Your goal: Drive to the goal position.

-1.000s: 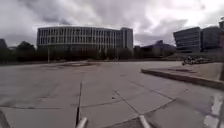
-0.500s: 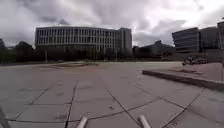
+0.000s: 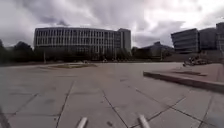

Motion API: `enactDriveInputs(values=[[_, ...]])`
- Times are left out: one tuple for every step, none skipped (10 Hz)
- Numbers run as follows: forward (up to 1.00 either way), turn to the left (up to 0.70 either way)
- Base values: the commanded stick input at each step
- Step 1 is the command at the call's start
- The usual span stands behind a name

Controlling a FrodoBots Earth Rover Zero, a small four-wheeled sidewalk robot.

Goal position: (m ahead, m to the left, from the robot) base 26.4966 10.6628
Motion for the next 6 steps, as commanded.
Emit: enactDriveInputs(values=[[0.70,0.01],[0.70,0.01],[0.70,0.01],[0.70,0.01],[0.70,0.01],[0.70,0.01]])
